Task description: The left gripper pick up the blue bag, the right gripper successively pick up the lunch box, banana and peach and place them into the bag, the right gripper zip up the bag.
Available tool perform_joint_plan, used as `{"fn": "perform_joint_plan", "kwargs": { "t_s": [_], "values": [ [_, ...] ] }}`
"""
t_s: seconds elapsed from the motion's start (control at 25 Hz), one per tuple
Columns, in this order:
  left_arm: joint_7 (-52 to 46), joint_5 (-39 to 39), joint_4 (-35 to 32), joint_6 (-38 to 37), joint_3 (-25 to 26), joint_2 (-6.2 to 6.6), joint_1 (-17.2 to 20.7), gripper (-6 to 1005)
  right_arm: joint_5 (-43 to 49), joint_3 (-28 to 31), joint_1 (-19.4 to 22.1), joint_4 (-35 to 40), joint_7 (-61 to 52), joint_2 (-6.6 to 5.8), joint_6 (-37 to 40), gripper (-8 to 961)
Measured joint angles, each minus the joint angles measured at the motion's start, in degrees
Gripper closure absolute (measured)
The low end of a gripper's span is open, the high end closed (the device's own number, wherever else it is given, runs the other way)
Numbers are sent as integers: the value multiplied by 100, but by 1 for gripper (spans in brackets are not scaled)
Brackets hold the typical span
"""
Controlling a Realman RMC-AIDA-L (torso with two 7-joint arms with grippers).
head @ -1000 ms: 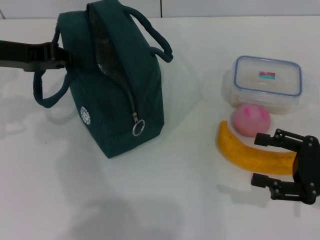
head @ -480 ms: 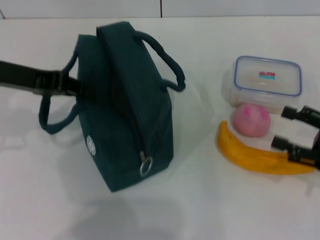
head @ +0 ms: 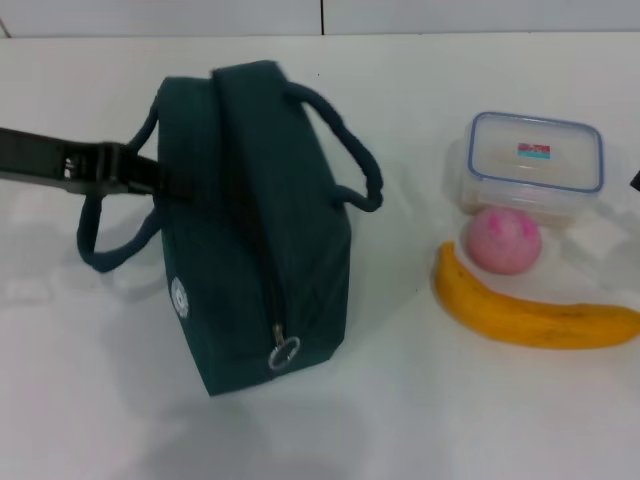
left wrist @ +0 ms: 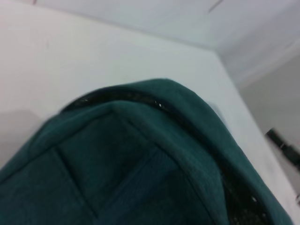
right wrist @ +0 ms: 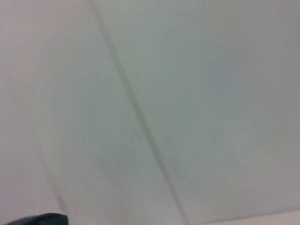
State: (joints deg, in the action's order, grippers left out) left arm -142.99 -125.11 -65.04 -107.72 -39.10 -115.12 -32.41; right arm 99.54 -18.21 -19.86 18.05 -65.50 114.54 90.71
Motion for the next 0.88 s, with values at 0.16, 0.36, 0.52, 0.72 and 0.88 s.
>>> {"fn": "perform_joint_plan", "kwargs": {
  "t_s": [0.16, 0.36, 0.52, 0.72, 0.88],
  "values": [
    [-1, 154, 25, 4, 129, 4, 20, 957, -56, 124, 29, -30, -488, 1, -509, 157],
    [32, 186, 86, 6, 118, -41, 22, 957, -111, 169, -78, -217, -1106, -10, -1125, 157],
    [3, 192, 88, -12, 97, -61, 11, 958, -143, 173, -306, -449, -1513, -45, -1643, 158],
    [-10, 200, 88, -25, 95, -73, -11, 957, -163, 165, -493, -553, -1642, -23, -1844, 159],
    [-10, 202, 88, -28, 88, -90, -31, 958, -164, 159, -675, -697, -1756, -6, -2018, 160]
  ]
}}
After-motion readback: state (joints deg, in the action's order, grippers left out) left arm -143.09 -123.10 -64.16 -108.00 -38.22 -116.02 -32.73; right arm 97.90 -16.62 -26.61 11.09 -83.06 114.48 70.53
